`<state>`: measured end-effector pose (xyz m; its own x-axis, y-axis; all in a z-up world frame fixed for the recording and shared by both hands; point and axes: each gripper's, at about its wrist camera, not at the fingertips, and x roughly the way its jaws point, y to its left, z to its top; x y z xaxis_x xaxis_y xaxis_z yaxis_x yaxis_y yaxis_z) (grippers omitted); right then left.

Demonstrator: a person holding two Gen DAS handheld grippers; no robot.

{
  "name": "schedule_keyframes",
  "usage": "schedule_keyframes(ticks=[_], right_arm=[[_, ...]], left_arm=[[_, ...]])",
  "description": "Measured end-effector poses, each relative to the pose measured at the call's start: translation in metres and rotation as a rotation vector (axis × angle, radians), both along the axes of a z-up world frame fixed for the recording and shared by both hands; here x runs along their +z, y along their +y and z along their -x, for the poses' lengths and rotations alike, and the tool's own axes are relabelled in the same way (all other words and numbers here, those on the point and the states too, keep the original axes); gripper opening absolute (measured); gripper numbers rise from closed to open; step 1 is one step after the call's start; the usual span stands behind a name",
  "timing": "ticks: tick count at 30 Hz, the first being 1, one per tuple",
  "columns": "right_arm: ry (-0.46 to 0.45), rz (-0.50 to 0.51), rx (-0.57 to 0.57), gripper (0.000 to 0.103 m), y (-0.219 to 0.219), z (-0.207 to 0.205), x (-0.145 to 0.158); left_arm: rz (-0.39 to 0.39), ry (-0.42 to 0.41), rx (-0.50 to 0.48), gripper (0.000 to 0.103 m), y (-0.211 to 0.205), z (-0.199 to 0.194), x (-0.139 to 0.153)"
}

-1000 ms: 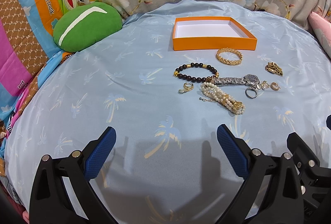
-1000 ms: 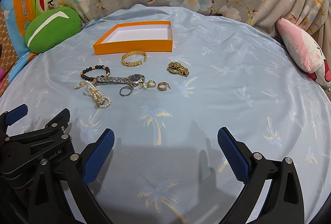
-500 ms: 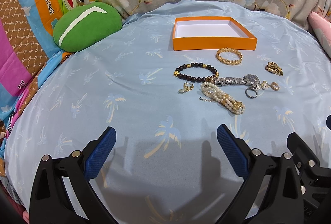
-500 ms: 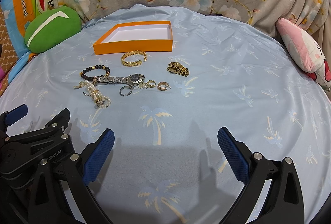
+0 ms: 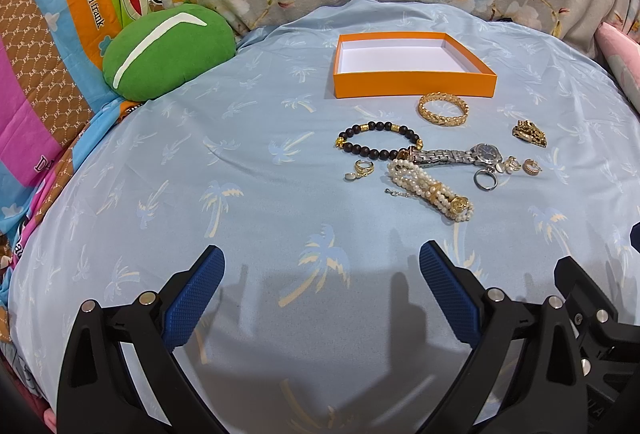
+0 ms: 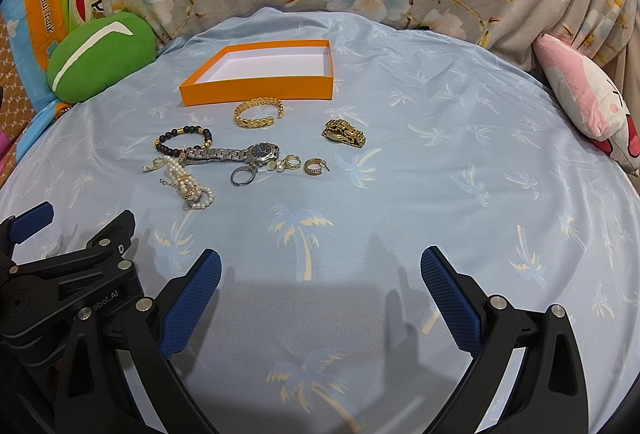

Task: Organize jewelry

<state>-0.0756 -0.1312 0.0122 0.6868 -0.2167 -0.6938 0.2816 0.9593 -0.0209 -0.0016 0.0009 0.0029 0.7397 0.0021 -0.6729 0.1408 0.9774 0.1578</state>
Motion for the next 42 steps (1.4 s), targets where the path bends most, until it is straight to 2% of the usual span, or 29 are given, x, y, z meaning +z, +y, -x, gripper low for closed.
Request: schedule_keyframes(ticks=[13, 20, 23, 26, 30, 33, 37, 42], right_arm=[[0.003, -0.006, -0.002, 0.098, 0.000, -0.001, -0.001], [-0.004, -0.073, 0.036, 0.098, -0.010, -0.001, -0.002], [0.005, -0.004, 0.037, 0.098, -0.017, -0.012, 0.000], [-0.006, 0.011, 0.040, 0.098, -0.033, -0.031, 0.005], [-0.020, 0.027, 0.053, 0.086, -0.056, -0.059, 0.009], [-0.005, 0.021, 0.076, 0.076, -0.070, -0.085, 0.004], [0.023, -0.071, 0.129, 0.060, -0.086, -0.113, -0.003], [0.047, -0.098, 0.173, 0.054, -0.089, -0.131, -0.007]], left_arm=[[0.003, 0.001, -0.003, 0.095, -0.001, 0.000, -0.001], [0.053, 0.016, -0.042, 0.096, -0.002, 0.000, -0.001], [0.072, 0.016, -0.057, 0.096, 0.000, -0.002, 0.001], [0.059, -0.012, -0.053, 0.096, 0.000, -0.008, 0.004], [0.055, -0.018, -0.040, 0.097, 0.004, -0.027, 0.006], [0.114, 0.016, -0.032, 0.097, 0.013, -0.041, 0.005], [0.195, 0.040, -0.045, 0.097, 0.021, -0.052, 0.002], [0.236, 0.094, -0.070, 0.097, 0.023, -0.059, -0.005]])
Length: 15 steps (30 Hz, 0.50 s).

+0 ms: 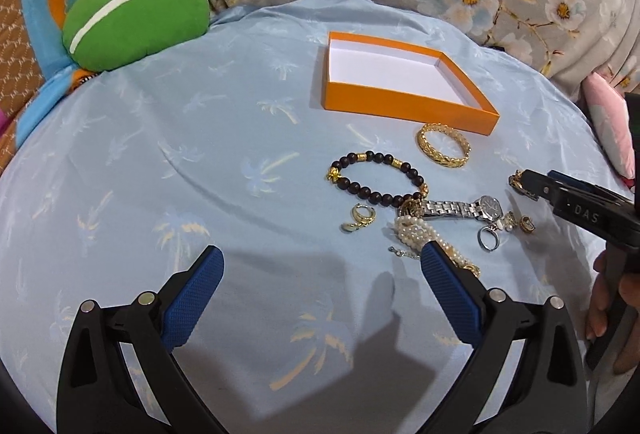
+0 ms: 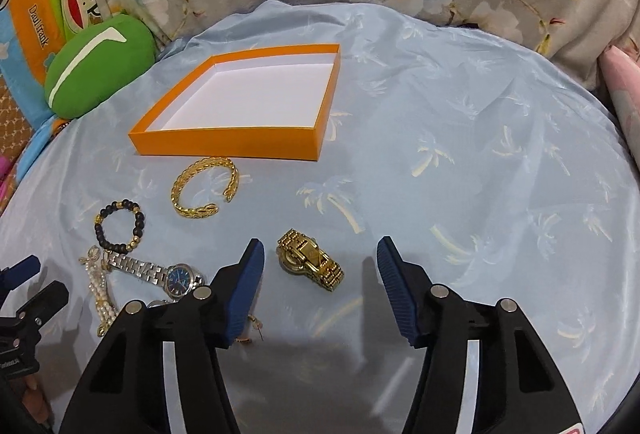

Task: Organize jewelry
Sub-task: 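Lower the right gripper onto the gold watch and close it, then grasp the pearl bracelet with the left gripper while the right gripper lifts the gold watch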

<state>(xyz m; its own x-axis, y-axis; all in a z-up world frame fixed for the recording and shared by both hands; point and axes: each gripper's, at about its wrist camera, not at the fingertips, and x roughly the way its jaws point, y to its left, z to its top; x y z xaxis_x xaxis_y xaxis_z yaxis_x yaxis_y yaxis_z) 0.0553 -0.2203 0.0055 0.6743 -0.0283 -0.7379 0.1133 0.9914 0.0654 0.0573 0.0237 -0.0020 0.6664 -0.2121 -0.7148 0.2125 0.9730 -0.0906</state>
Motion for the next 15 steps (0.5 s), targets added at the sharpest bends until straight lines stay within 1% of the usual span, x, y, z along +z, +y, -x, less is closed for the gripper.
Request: schedule_keyframes(ticks=[5, 8, 10, 11, 13, 15], right_arm=[[0.056, -0.010, 0.048, 0.048, 0.005, -0.014, -0.007], [0.058, 0.009, 0.042, 0.044, 0.007, -0.013, -0.008], [0.059, 0.014, 0.030, 0.033, 0.007, -0.012, -0.008], [0.059, 0.011, 0.028, 0.031, 0.006, -0.012, -0.008], [0.059, 0.009, 0.015, 0.022, 0.004, -0.010, -0.008], [0.058, 0.004, 0.007, 0.022, 0.004, -0.007, -0.008]], left_arm=[[0.024, 0.012, -0.016, 0.097, 0.000, -0.001, -0.002], [0.025, 0.016, -0.033, 0.097, -0.002, -0.001, -0.003], [0.023, 0.019, -0.043, 0.097, -0.004, -0.001, -0.003], [0.021, 0.020, -0.048, 0.097, -0.005, -0.001, -0.003], [0.006, 0.014, -0.050, 0.097, -0.008, 0.001, -0.002], [0.000, 0.001, -0.052, 0.097, -0.014, 0.003, 0.000]])
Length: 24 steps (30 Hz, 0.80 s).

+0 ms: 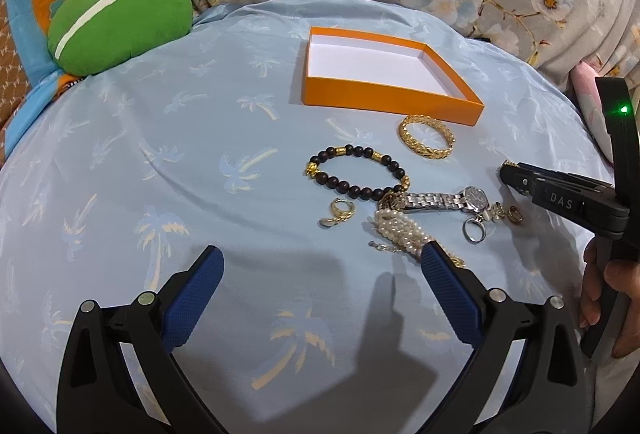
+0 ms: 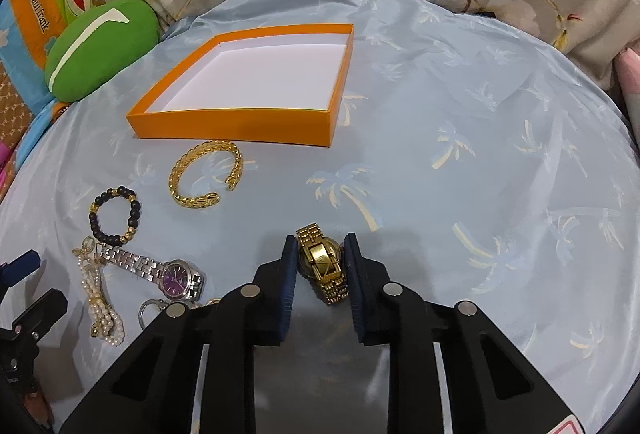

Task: Organize jewelry
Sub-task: 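Grasp the pearl bracelet with the left gripper while the right gripper lifts the gold watch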

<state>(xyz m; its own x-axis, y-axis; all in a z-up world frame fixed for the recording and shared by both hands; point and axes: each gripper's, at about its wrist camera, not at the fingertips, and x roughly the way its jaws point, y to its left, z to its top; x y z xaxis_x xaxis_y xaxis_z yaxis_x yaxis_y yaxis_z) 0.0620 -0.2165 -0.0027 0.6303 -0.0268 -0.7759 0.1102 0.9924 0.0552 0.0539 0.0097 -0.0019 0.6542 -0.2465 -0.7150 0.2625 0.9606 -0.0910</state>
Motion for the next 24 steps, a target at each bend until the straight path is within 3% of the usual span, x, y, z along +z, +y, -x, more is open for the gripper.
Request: schedule_keyframes(ticks=[7, 11, 18, 24], right_arm=[[-0.006, -0.019, -0.036, 0.022, -0.003, 0.012, -0.001], [-0.007, -0.033, -0.038, 0.022, -0.005, 0.013, -0.001], [-0.010, -0.048, -0.037, 0.022, -0.007, 0.013, -0.001], [-0.009, -0.043, -0.039, 0.022, -0.007, 0.013, -0.001]], left_arm=[[0.015, 0.044, -0.026, 0.096, -0.036, -0.001, 0.000], [-0.013, 0.104, 0.042, 0.094, -0.047, -0.014, -0.009], [-0.128, 0.062, 0.094, 0.071, -0.048, -0.008, -0.010], [-0.132, 0.055, 0.100, 0.069, -0.029, -0.001, -0.009]])
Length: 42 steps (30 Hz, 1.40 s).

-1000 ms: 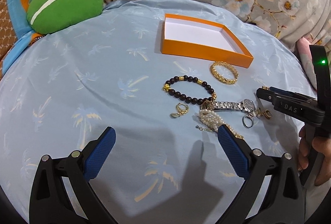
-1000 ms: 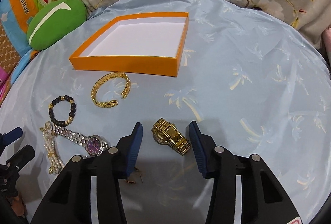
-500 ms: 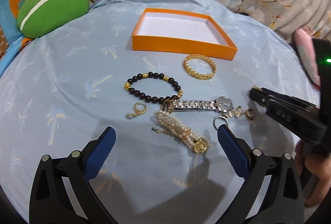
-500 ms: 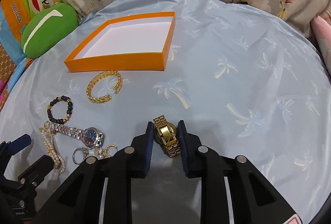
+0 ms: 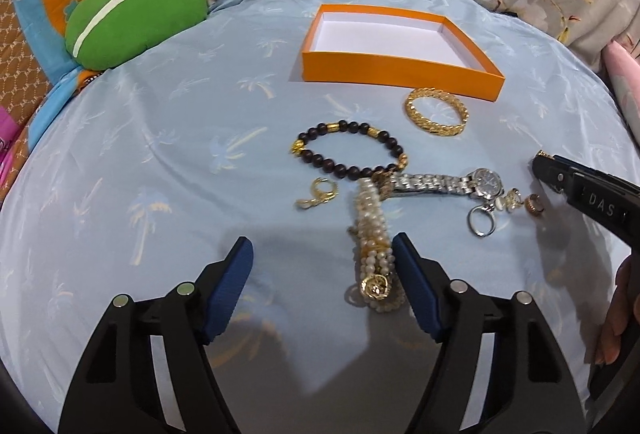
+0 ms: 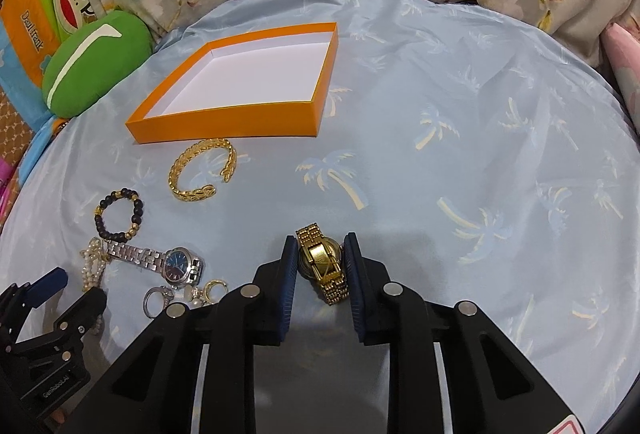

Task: Organize jewelry
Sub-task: 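Grasp the pearl bracelet with the left gripper while the right gripper lifts the gold watch, then carry both items into the orange box and open both grippers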

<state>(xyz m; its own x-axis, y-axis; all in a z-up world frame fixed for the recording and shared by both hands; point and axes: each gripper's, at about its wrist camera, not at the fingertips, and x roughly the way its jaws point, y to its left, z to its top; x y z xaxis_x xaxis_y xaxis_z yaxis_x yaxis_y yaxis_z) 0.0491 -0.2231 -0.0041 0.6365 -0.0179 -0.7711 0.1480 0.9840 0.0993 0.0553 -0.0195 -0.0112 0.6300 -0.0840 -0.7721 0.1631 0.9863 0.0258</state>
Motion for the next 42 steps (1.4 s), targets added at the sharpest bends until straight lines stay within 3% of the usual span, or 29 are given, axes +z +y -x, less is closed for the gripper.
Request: schedule_keyframes(ticks=[3, 7, 13, 19, 30, 36, 42], right_arm=[[0.002, 0.009, -0.003, 0.022, 0.001, 0.000, 0.000], [0.000, 0.009, -0.011, 0.022, 0.002, 0.002, 0.000], [-0.011, -0.011, -0.031, 0.022, 0.002, 0.009, 0.000], [-0.030, -0.016, -0.039, 0.022, 0.008, 0.021, 0.005], [-0.085, -0.021, -0.032, 0.022, 0.010, 0.017, 0.035], [-0.115, -0.019, 0.016, 0.022, 0.007, -0.034, 0.055], [-0.127, -0.032, 0.040, 0.022, 0.001, -0.109, 0.064]], left_arm=[[0.001, -0.010, -0.003, 0.060, 0.005, 0.002, 0.001], [0.011, -0.023, -0.004, 0.032, 0.009, 0.003, 0.003], [0.054, -0.016, -0.008, 0.016, 0.017, 0.004, 0.004], [0.104, -0.007, -0.025, 0.015, 0.024, 0.009, 0.010], [0.149, -0.081, -0.065, 0.015, 0.032, 0.002, 0.051], [0.159, -0.131, -0.103, 0.015, 0.021, -0.046, 0.079], [0.128, -0.203, -0.140, 0.015, -0.015, -0.123, 0.102]])
